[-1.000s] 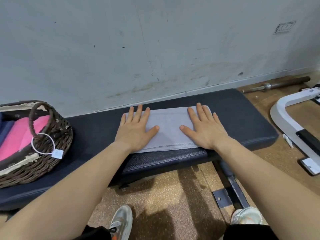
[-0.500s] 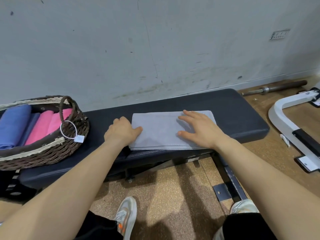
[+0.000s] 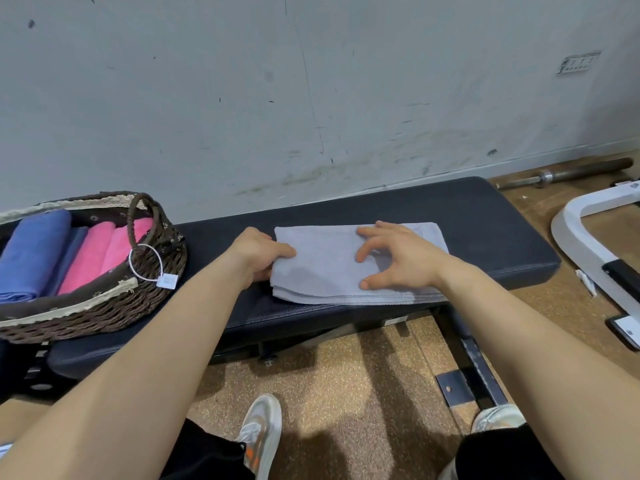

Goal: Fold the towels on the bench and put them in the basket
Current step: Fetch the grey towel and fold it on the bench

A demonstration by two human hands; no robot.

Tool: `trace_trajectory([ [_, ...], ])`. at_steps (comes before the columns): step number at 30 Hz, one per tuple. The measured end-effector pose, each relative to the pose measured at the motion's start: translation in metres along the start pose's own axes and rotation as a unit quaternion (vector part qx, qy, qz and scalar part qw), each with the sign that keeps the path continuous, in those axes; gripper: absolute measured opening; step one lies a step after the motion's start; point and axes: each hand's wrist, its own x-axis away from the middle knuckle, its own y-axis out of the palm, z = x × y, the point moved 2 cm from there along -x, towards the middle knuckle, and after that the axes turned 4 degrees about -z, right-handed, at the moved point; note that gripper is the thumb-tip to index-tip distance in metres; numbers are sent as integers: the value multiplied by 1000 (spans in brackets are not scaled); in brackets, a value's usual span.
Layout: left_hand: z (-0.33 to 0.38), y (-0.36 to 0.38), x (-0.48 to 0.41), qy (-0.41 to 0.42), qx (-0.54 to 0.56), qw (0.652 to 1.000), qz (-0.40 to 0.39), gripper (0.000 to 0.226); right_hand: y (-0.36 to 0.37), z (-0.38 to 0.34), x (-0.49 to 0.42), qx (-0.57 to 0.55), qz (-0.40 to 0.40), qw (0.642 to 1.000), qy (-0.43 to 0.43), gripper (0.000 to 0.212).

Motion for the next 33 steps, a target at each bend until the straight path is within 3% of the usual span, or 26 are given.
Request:
trace_trajectory([
  [3, 1, -9, -4, -34, 45, 998, -22, 33, 0, 0, -3, -3, -11, 1000, 2, 45],
  [9, 2, -9, -5, -59, 90, 991, -74, 31, 2, 2, -8, 0, -12, 1000, -7, 47],
  [18, 27, -15, 4, 59, 120, 989, -59, 13, 18, -17, -13, -8, 19, 1000, -12, 49],
  [23, 44, -15, 11, 112, 123, 985, -38, 30, 31, -45, -22, 11, 14, 998, -55, 49],
  [27, 54, 9, 16, 142, 84, 985, -50, 30, 5, -30, -8, -34, 107, 992, -55, 29],
  [33, 65, 65, 16, 151, -55, 986, -52, 19, -19, 35, 42, -35, 191, 978, 72, 17],
])
